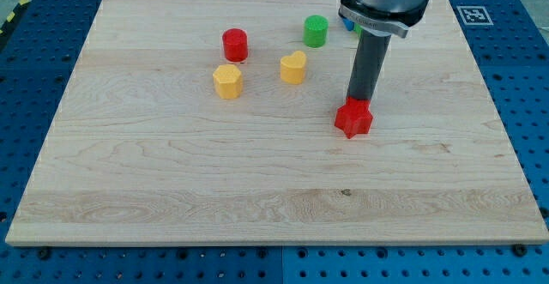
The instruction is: Push the red star to the bottom right of the yellow heart
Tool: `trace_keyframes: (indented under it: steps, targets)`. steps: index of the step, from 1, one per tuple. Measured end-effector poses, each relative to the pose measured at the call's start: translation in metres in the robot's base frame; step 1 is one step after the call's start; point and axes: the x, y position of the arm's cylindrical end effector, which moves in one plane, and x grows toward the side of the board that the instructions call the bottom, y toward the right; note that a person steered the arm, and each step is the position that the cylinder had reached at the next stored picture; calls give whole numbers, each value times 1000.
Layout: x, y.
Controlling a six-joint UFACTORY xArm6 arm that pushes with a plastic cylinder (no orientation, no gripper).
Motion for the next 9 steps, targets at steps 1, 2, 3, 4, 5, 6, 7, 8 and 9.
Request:
trace_keyframes:
  steps: [1,2,3,4,5,6,7,8,9]
  targets:
    - [0,24]
    - [28,38]
    - [65,33]
    - [62,31]
    - [35,31]
    - [37,31]
    - [53,14]
    - [55,-13]
    - [55,-31]
